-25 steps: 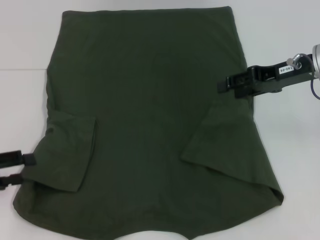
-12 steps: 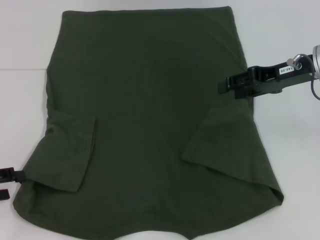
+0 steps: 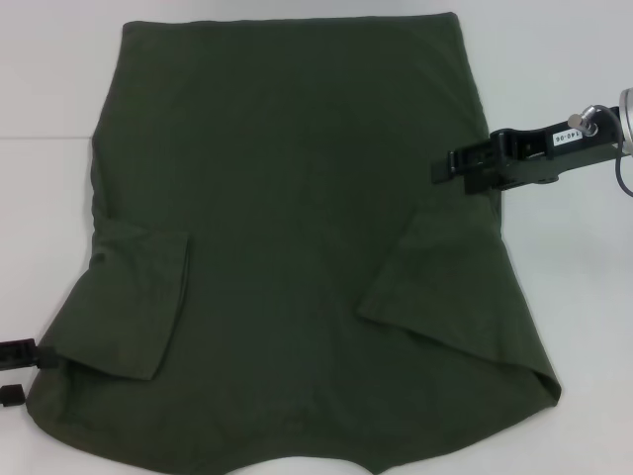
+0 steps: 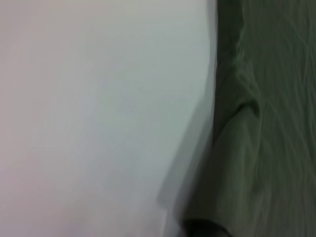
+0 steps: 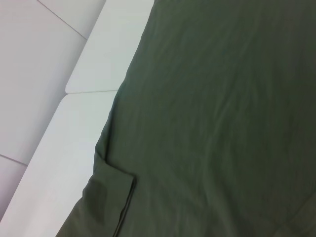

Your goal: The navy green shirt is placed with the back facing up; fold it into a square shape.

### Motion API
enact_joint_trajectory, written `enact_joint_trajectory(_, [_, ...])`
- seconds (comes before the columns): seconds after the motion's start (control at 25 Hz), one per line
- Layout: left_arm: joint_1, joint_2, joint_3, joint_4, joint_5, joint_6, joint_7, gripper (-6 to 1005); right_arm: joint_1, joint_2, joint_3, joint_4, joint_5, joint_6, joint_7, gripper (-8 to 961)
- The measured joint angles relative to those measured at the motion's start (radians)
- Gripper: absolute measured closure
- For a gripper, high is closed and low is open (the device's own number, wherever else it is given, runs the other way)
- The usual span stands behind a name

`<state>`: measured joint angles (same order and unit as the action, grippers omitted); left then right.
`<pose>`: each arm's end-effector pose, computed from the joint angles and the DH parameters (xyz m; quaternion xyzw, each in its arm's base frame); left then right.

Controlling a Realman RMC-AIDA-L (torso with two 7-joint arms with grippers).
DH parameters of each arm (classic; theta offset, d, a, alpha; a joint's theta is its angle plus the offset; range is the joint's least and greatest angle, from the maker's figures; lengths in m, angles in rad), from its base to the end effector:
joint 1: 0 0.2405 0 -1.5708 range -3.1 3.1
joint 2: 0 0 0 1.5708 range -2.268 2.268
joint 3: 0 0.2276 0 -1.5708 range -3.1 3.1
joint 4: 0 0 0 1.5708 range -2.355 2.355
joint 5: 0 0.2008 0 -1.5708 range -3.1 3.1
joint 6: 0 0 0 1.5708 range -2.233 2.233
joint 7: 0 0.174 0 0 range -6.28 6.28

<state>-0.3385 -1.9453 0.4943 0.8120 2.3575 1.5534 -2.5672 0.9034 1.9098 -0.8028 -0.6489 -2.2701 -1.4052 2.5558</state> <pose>-0.3546 0.2713 0.0707 -0.6034 -0.7631 -0.1571 0.1701 0.1661 0.4170 0.0259 -0.8147 0.5577 0.1101 0.1146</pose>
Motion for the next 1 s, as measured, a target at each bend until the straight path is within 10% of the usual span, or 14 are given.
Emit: enact_joint_trajectory(1.0, [-0.082, -0.038, 0.012, -0.004, 0.071, -0.021, -0.005, 267, -0.018, -0.005, 0.012, 0.002, 0.008, -0.007, 0.0, 299])
